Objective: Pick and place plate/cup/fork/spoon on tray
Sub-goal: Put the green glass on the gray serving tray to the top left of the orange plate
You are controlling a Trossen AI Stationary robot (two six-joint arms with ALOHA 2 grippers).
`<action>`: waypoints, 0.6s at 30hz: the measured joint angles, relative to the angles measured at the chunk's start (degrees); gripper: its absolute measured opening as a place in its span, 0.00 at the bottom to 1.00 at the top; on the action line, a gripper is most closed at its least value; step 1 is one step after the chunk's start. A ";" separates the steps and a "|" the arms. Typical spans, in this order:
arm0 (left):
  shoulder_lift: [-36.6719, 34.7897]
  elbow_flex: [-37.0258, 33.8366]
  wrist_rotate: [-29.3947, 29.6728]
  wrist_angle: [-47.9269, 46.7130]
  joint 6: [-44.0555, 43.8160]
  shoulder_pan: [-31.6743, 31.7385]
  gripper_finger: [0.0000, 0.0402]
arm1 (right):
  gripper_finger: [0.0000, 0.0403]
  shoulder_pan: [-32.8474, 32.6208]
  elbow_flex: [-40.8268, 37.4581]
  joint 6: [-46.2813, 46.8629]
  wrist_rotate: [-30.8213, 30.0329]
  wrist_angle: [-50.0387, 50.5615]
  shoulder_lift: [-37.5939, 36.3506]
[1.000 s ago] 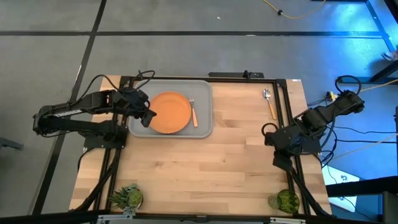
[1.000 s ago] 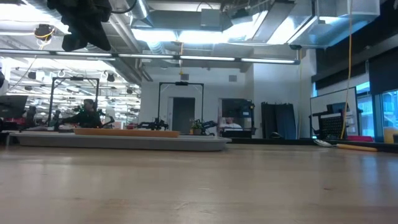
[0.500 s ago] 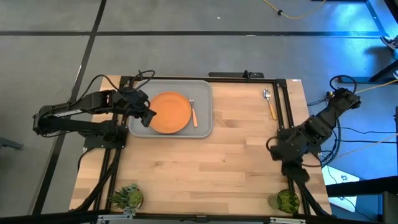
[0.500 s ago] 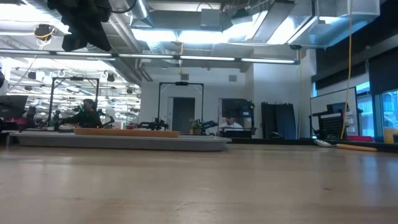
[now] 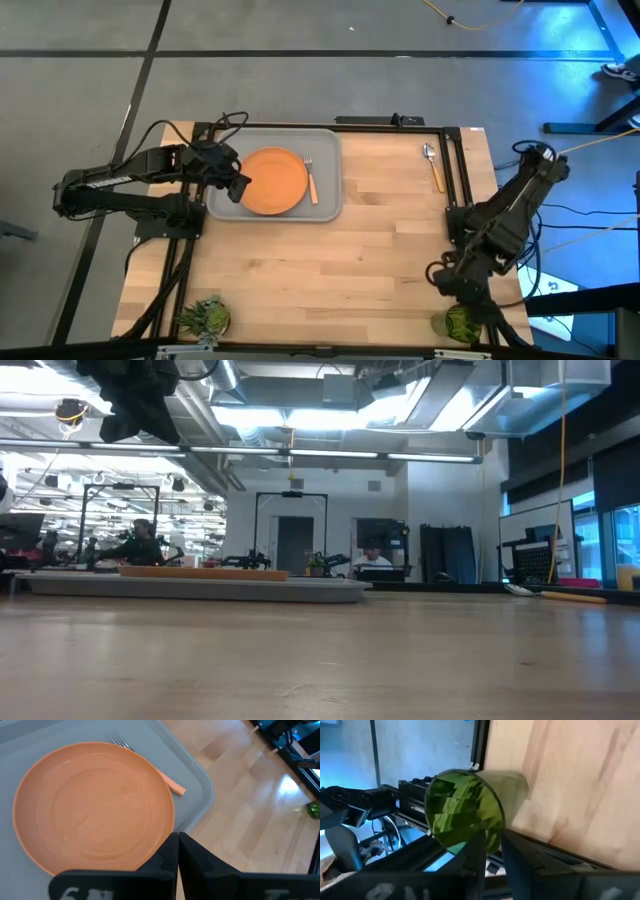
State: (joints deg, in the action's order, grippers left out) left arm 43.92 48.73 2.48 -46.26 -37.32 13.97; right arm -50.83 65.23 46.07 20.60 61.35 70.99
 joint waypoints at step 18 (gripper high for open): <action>0.00 0.00 -0.18 0.01 0.01 0.01 0.00 | 0.16 -1.99 -0.02 0.04 -3.61 -0.93 5.97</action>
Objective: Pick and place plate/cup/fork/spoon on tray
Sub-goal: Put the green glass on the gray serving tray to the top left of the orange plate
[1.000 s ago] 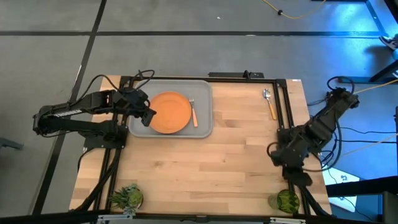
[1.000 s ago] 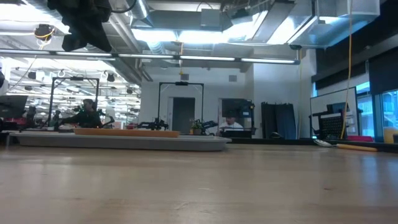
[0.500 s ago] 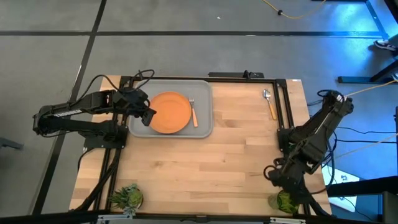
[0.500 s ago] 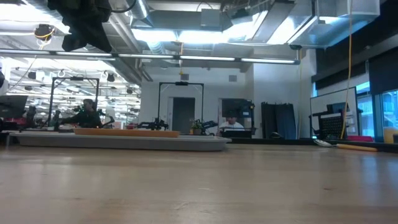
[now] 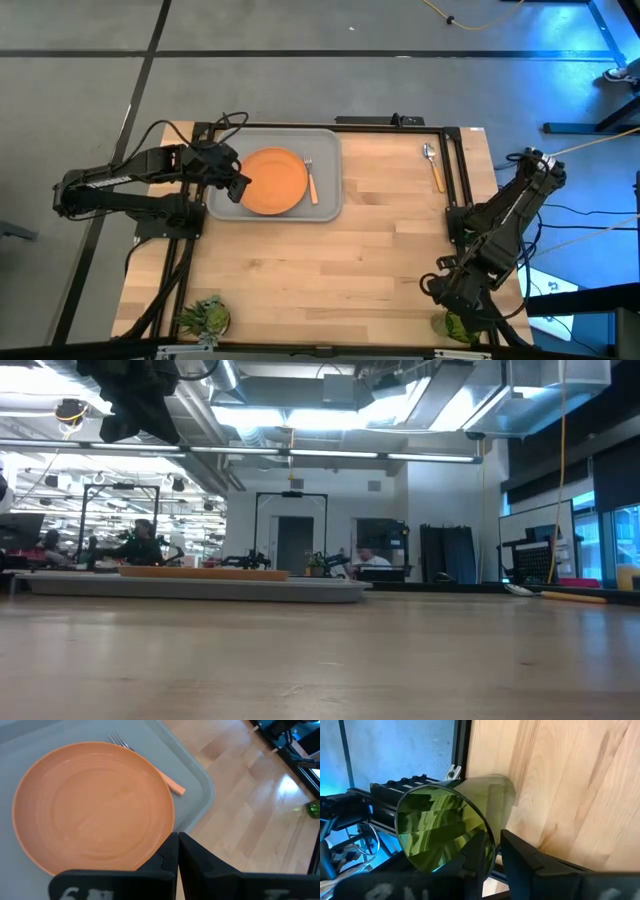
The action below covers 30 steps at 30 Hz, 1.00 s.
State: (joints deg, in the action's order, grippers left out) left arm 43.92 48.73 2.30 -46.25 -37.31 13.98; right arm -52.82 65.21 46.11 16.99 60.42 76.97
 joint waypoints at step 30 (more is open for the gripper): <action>-0.02 0.00 -0.43 0.06 -0.03 0.00 0.00 | 0.02 5.87 0.17 3.02 -0.87 0.42 5.22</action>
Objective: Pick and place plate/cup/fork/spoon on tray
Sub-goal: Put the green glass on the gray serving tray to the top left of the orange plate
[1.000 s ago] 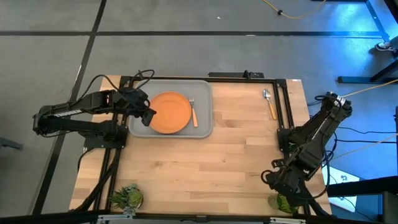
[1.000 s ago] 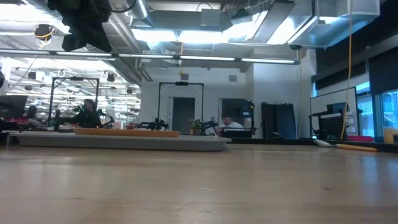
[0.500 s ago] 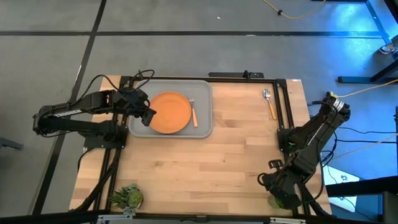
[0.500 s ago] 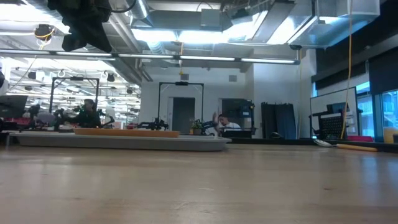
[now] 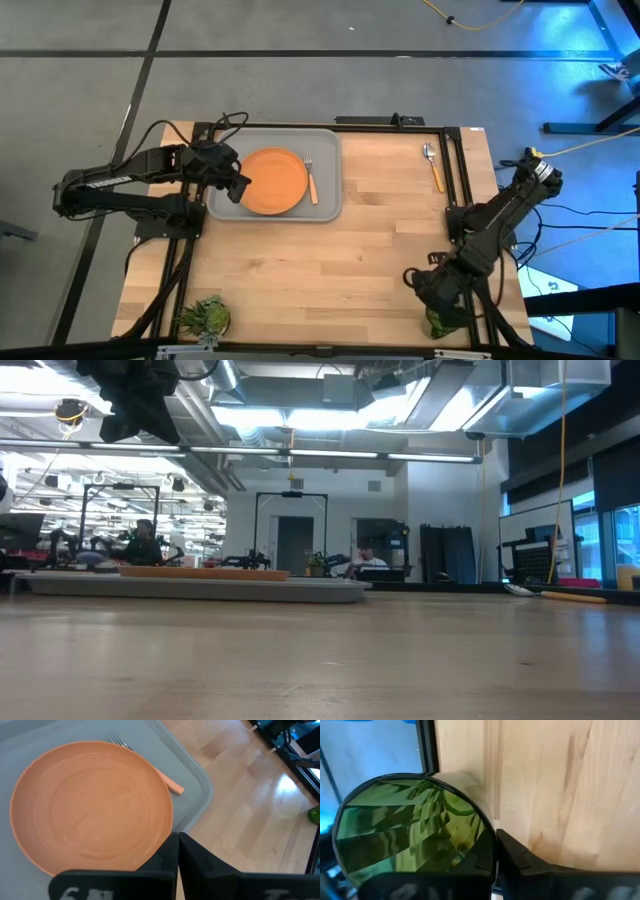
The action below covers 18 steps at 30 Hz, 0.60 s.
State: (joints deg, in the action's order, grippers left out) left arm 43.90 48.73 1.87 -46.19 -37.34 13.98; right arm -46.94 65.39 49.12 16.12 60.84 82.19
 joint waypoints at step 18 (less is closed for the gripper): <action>0.00 0.00 -0.05 -0.02 4.68 0.00 0.00 | 0.02 29.61 20.33 -20.52 1.53 17.27 5.56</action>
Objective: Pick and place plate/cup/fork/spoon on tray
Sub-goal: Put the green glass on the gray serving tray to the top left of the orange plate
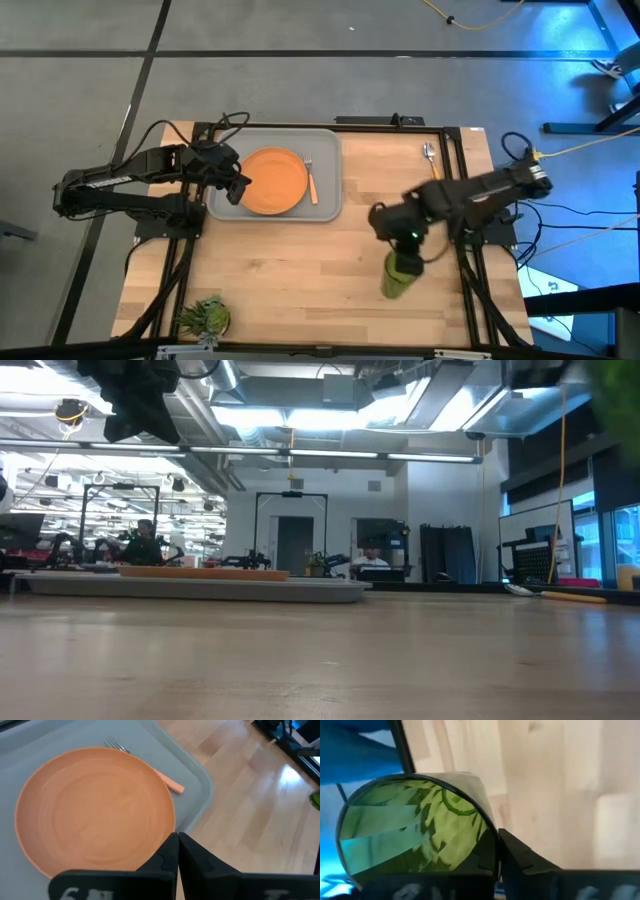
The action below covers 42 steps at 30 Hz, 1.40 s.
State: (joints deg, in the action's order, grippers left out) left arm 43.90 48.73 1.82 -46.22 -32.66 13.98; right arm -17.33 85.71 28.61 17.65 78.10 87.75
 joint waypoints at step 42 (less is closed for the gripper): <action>-4.35 -0.02 -0.01 0.00 3.03 -0.02 0.00 | 0.12 15.35 48.01 -47.22 -15.74 6.14 45.84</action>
State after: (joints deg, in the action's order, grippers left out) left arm 39.55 48.71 1.80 -46.22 -29.63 13.96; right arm -1.98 133.72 -18.62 1.91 84.25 133.59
